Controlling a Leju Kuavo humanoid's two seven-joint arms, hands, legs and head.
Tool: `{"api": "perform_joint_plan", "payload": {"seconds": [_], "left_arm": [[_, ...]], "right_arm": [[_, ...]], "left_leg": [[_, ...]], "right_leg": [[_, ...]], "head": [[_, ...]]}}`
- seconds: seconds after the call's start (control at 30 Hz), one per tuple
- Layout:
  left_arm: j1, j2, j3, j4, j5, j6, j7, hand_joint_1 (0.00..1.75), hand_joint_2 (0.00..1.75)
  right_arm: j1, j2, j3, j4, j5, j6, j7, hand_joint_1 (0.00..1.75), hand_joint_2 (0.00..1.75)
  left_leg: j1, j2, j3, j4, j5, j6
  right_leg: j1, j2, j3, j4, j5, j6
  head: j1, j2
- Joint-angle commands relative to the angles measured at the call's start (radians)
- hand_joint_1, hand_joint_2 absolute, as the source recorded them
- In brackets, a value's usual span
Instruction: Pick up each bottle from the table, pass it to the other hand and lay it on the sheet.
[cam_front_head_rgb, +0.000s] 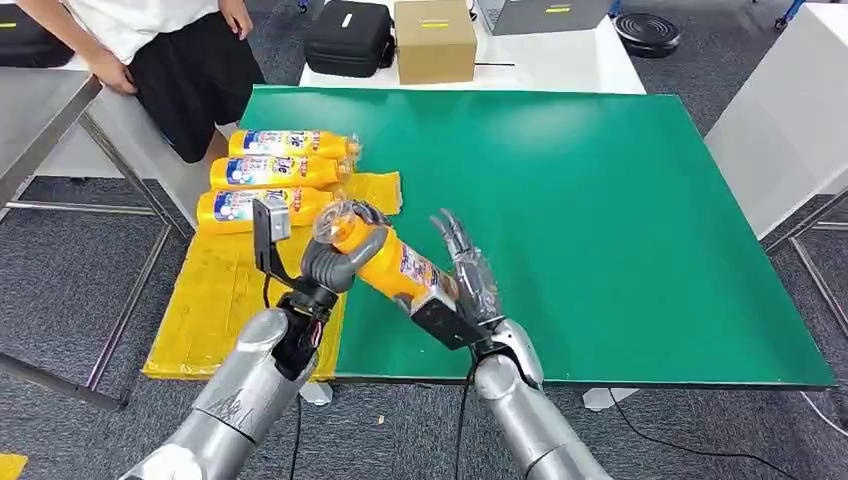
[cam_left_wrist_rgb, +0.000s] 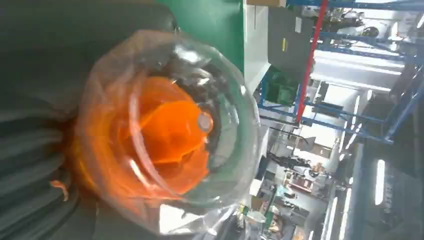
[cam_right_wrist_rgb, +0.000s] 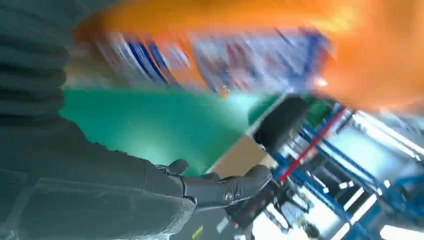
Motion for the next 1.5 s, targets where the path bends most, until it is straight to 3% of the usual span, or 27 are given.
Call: {"api": "perform_joint_plan", "payload": {"seconds": [0.03,0.23,0.37,0.53,0.63,0.97,1.03,1.17,1.3,1.5], "left_arm": [[-0.024,0.014,-0.013,0.048,-0.002,0.015,0.006,1.75,1.75],[-0.057,0.024,0.0,0.1,-0.143,0.174,-0.074,1.75,1.75],[-0.068,0.022,0.012,0.119,-0.143,0.177,-0.074,1.75,1.75],[-0.089,0.034,0.082,0.165,-0.217,0.3,-0.127,1.75,1.75],[-0.078,0.064,0.138,0.089,-0.308,0.448,-0.187,1.75,1.75],[-0.059,0.061,0.165,0.041,-0.337,0.433,-0.156,1.75,1.75],[-0.057,0.071,0.177,0.016,-0.427,0.552,-0.203,1.75,1.75],[-0.023,0.12,0.173,-0.099,-0.676,0.68,-0.171,1.75,1.75],[0.049,0.13,0.143,-0.231,-0.948,0.758,-0.119,1.75,1.75],[0.116,0.149,0.016,-0.315,-1.299,0.724,0.011,1.75,1.75]], "right_arm": [[-0.006,-0.002,-0.044,-0.079,-0.052,-0.01,-0.03,0.0,0.0],[0.083,-0.036,0.009,-0.261,-0.102,0.059,-0.041,0.0,0.0],[0.088,-0.038,0.017,-0.282,-0.102,0.068,-0.032,0.0,0.0],[0.113,-0.049,0.02,-0.384,-0.157,0.08,-0.041,0.0,0.0],[0.101,-0.061,-0.005,-0.393,-0.209,0.09,-0.033,0.0,0.0],[0.095,-0.06,-0.011,-0.376,-0.218,0.096,-0.04,0.0,0.0],[0.093,-0.061,-0.022,-0.372,-0.223,0.089,-0.041,0.0,0.0],[0.076,-0.063,-0.065,-0.319,-0.229,0.092,-0.041,0.0,0.0],[0.074,-0.067,-0.1,-0.288,-0.229,0.096,-0.041,0.0,0.0],[0.131,-0.09,-0.143,-0.309,-0.219,0.092,-0.057,0.0,0.0]], "left_leg": [[0.0,0.0,0.002,0.0,-0.001,-0.001],[0.0,-0.001,0.002,-0.001,-0.001,-0.001],[0.001,0.0,0.004,0.0,-0.002,-0.002],[0.001,0.001,0.003,0.0,-0.002,-0.002],[0.001,0.001,0.002,0.0,-0.001,-0.001],[0.001,0.001,0.002,0.0,-0.001,-0.001],[0.001,0.001,0.002,0.0,-0.001,-0.001],[0.001,0.003,0.003,0.0,-0.002,-0.002],[0.001,0.002,0.003,-0.001,-0.001,-0.001],[0.001,-0.001,0.004,-0.001,-0.002,-0.001]], "right_leg": [[0.001,-0.001,0.002,0.0,-0.001,-0.001],[0.001,-0.001,0.002,0.0,-0.001,-0.001],[0.001,0.0,0.004,0.0,-0.002,-0.002],[0.001,0.0,0.003,0.0,-0.001,-0.001],[0.001,0.001,0.002,0.0,-0.001,-0.001],[0.001,0.001,0.002,0.0,-0.001,-0.001],[0.001,0.0,0.002,0.0,-0.001,-0.001],[0.001,0.002,0.003,0.0,-0.001,-0.001],[0.001,0.001,0.003,-0.001,-0.001,-0.001],[0.001,-0.001,0.005,-0.001,-0.002,-0.001]], "head": [[0.0,0.0],[0.0,0.0],[0.0,0.0],[0.0,0.0],[0.0,0.0],[0.0,0.0],[0.0,0.0],[0.0,0.0],[0.0,0.0],[0.0,0.0]]}}
